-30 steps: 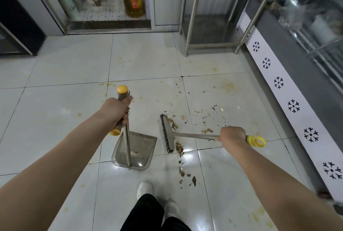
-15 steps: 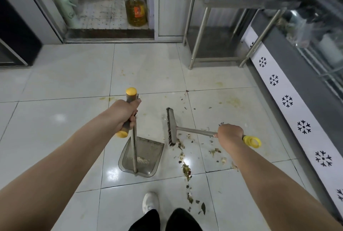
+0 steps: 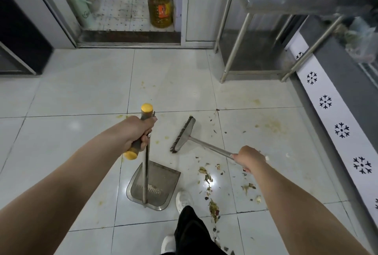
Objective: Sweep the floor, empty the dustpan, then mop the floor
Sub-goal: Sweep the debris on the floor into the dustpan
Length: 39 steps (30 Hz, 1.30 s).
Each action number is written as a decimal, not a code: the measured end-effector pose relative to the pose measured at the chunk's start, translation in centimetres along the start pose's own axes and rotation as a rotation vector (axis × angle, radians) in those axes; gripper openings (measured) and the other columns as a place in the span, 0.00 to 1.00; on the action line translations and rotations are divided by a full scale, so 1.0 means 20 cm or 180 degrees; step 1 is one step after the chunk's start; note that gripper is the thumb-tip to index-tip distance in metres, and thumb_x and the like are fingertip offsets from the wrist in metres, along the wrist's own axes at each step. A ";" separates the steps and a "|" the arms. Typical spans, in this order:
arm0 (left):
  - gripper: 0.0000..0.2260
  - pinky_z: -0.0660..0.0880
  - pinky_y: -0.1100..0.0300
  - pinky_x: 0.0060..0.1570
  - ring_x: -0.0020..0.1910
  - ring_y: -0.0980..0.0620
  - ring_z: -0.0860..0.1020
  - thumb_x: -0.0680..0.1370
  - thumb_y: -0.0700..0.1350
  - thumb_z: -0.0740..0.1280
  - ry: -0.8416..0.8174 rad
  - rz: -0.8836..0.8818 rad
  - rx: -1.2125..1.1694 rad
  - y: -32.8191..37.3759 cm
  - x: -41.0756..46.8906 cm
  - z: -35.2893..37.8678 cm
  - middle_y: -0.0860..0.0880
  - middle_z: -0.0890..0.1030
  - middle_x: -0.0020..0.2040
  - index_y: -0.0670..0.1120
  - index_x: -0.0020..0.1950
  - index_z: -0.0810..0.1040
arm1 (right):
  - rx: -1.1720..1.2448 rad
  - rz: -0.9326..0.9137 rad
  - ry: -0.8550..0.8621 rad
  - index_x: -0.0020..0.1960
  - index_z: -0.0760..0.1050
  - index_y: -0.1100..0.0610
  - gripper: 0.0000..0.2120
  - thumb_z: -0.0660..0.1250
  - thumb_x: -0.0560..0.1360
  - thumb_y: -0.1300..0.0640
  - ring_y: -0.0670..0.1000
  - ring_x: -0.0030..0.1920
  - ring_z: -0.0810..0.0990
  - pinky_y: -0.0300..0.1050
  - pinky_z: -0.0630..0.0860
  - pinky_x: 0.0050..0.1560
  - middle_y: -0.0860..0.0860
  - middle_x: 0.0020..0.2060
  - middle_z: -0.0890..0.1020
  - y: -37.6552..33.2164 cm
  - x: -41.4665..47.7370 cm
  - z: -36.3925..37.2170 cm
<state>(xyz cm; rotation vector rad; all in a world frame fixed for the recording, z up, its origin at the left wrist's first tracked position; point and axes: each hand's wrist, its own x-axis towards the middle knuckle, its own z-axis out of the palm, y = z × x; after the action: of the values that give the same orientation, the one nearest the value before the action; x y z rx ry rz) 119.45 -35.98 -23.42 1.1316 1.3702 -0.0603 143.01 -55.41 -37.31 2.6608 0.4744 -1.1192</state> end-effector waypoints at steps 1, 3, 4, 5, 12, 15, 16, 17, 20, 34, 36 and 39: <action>0.18 0.62 0.72 0.16 0.13 0.57 0.62 0.80 0.50 0.63 -0.0007 -0.0043 0.0031 0.03 0.03 0.00 0.48 0.64 0.29 0.44 0.33 0.64 | 0.0148 -0.0011 -0.0156 0.40 0.73 0.58 0.18 0.61 0.77 0.44 0.50 0.26 0.72 0.40 0.69 0.32 0.50 0.28 0.74 -0.03 0.03 -0.01; 0.19 0.63 0.72 0.17 0.13 0.57 0.63 0.80 0.51 0.63 -0.0032 -0.0110 0.0088 0.09 0.10 0.00 0.48 0.65 0.29 0.44 0.33 0.64 | 0.0464 0.0036 -0.0428 0.46 0.73 0.60 0.17 0.61 0.78 0.45 0.49 0.25 0.71 0.38 0.69 0.28 0.51 0.31 0.73 -0.13 0.09 -0.04; 0.19 0.63 0.72 0.17 0.13 0.57 0.63 0.80 0.51 0.63 -0.0036 -0.0137 0.0109 0.12 0.13 0.00 0.48 0.65 0.29 0.44 0.33 0.64 | 0.0594 0.0102 -0.0554 0.50 0.72 0.60 0.17 0.60 0.79 0.45 0.49 0.26 0.70 0.37 0.68 0.26 0.52 0.33 0.72 -0.18 0.11 -0.04; 0.20 0.64 0.72 0.18 0.13 0.57 0.63 0.80 0.52 0.63 -0.0037 -0.0164 0.0132 0.14 0.16 0.00 0.48 0.65 0.28 0.44 0.32 0.64 | 0.0671 0.0174 -0.0705 0.54 0.71 0.60 0.17 0.60 0.79 0.46 0.48 0.27 0.70 0.37 0.67 0.25 0.52 0.35 0.72 -0.24 0.12 -0.05; 0.20 0.64 0.71 0.19 0.14 0.56 0.63 0.80 0.53 0.63 -0.0181 -0.0176 0.0396 0.18 0.26 -0.03 0.47 0.65 0.26 0.44 0.33 0.64 | 0.0394 0.0229 -0.1042 0.53 0.70 0.64 0.13 0.55 0.80 0.54 0.52 0.37 0.73 0.42 0.71 0.39 0.54 0.34 0.72 -0.45 0.14 0.06; 0.20 0.64 0.69 0.19 0.15 0.55 0.63 0.80 0.53 0.62 -0.0310 -0.0107 0.0734 0.17 0.28 -0.07 0.46 0.65 0.28 0.44 0.33 0.64 | 0.0139 0.0119 -0.0845 0.47 0.69 0.63 0.09 0.55 0.79 0.58 0.50 0.33 0.71 0.41 0.68 0.41 0.52 0.30 0.70 -0.43 0.06 0.13; 0.20 0.64 0.69 0.18 0.16 0.55 0.64 0.80 0.53 0.62 -0.0348 -0.0071 0.0803 0.16 0.28 -0.08 0.46 0.65 0.28 0.43 0.33 0.64 | 0.0149 0.0118 -0.0802 0.50 0.70 0.62 0.08 0.55 0.79 0.59 0.49 0.30 0.69 0.41 0.68 0.39 0.52 0.30 0.70 -0.42 0.03 0.16; 0.20 0.64 0.69 0.18 0.16 0.55 0.64 0.80 0.53 0.62 -0.0385 -0.0036 0.0849 0.15 0.27 -0.09 0.47 0.65 0.27 0.43 0.33 0.64 | 0.0197 0.0120 -0.0744 0.56 0.71 0.61 0.10 0.54 0.79 0.59 0.49 0.29 0.69 0.40 0.68 0.37 0.52 0.30 0.70 -0.40 0.00 0.20; 0.19 0.64 0.69 0.17 0.15 0.56 0.63 0.80 0.52 0.62 -0.0458 0.0035 0.0896 0.12 0.25 -0.12 0.48 0.66 0.24 0.44 0.33 0.64 | 0.0285 0.0199 -0.0633 0.60 0.71 0.60 0.13 0.54 0.79 0.59 0.48 0.29 0.69 0.40 0.67 0.33 0.51 0.31 0.71 -0.32 -0.08 0.34; 0.19 0.63 0.70 0.17 0.14 0.57 0.63 0.80 0.51 0.63 -0.0652 0.0157 0.0969 -0.10 0.10 -0.19 0.48 0.65 0.26 0.43 0.33 0.64 | 0.0132 0.0918 -0.0439 0.47 0.73 0.58 0.16 0.59 0.79 0.46 0.48 0.26 0.72 0.36 0.67 0.27 0.50 0.29 0.74 0.19 -0.41 0.51; 0.19 0.63 0.70 0.17 0.14 0.57 0.62 0.80 0.51 0.63 -0.0652 0.0173 0.0994 -0.11 0.09 -0.18 0.48 0.65 0.26 0.43 0.34 0.65 | 0.0455 0.0978 -0.0525 0.53 0.73 0.61 0.21 0.59 0.78 0.42 0.49 0.27 0.73 0.38 0.68 0.29 0.51 0.30 0.74 0.18 -0.39 0.47; 0.19 0.63 0.70 0.16 0.13 0.57 0.63 0.80 0.51 0.63 -0.0657 0.0183 0.1059 -0.12 0.08 -0.16 0.47 0.65 0.28 0.43 0.34 0.64 | 0.0633 0.0874 -0.0552 0.63 0.68 0.60 0.24 0.59 0.78 0.42 0.48 0.28 0.72 0.38 0.69 0.29 0.51 0.33 0.74 0.10 -0.37 0.42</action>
<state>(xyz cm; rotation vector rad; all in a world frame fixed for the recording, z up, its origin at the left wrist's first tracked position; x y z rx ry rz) 116.15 -34.22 -25.39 1.3990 1.1682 -0.3652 133.40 -61.47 -37.71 2.6516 -0.0358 -1.3518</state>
